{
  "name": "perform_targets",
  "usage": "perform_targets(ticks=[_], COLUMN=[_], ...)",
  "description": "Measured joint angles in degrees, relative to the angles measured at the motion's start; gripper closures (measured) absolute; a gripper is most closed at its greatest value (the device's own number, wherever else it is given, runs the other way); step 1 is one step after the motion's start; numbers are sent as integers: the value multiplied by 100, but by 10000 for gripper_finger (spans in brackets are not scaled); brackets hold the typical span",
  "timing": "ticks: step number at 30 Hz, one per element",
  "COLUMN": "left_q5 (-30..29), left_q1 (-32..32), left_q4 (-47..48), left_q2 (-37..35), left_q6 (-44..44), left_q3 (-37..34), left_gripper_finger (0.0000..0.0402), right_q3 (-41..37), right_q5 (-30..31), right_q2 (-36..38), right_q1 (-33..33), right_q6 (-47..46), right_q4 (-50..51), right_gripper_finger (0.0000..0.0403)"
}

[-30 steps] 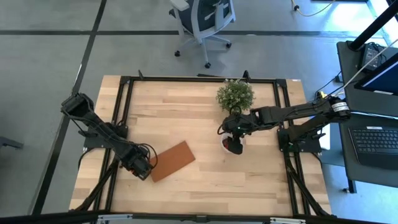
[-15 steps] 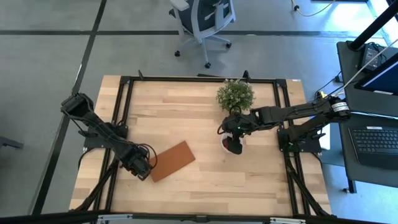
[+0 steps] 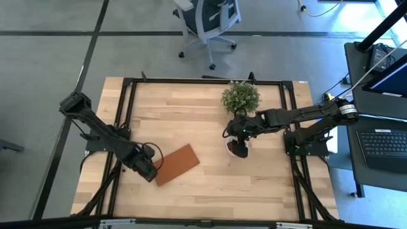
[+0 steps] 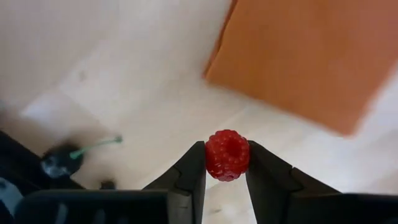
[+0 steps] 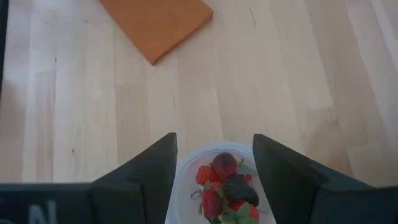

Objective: Pick and placing Produce into tupperware
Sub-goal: Put the red raspberry into the transparent container

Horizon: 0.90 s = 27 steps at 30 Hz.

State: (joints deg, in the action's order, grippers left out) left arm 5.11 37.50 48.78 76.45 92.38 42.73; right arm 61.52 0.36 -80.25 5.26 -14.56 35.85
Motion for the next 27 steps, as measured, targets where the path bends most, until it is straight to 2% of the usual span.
perform_targets(ticks=[3, 7, 10, 13, 21, 24, 27], left_q5=[-584, -1655, -2386, -2832, -2995, -2771, -2369], left_q1=[-156, -428, -708, -1028, -2058, -2408, -2690], left_q4=[51, -126, -608, -1323, -3923, -4835, -5604], left_q2=[-357, -888, -1252, -1485, -1445, -1378, -1350], left_q6=[-6, -219, -508, -1138, -3394, -4176, -4694], left_q3=[208, 395, 410, 410, 414, 414, 415], left_gripper_finger=[313, 315, 313, 310, 309, 309, 308], right_q3=[0, 0, 0, 0, 2, 4, 4], right_q5=[-2, 0, 0, -3, 8, 111, 504], right_q2=[0, 0, 0, 0, 14, 15, 15], right_q1=[0, 0, 15, 15, 15, 17, 20], right_q6=[153, 559, 996, 1321, 2405, 2724, 2994], right_q4=[-142, -555, -997, -1646, -3464, -3906, -4128], right_gripper_finger=[191, 191, 191, 191, 191, 191, 191])
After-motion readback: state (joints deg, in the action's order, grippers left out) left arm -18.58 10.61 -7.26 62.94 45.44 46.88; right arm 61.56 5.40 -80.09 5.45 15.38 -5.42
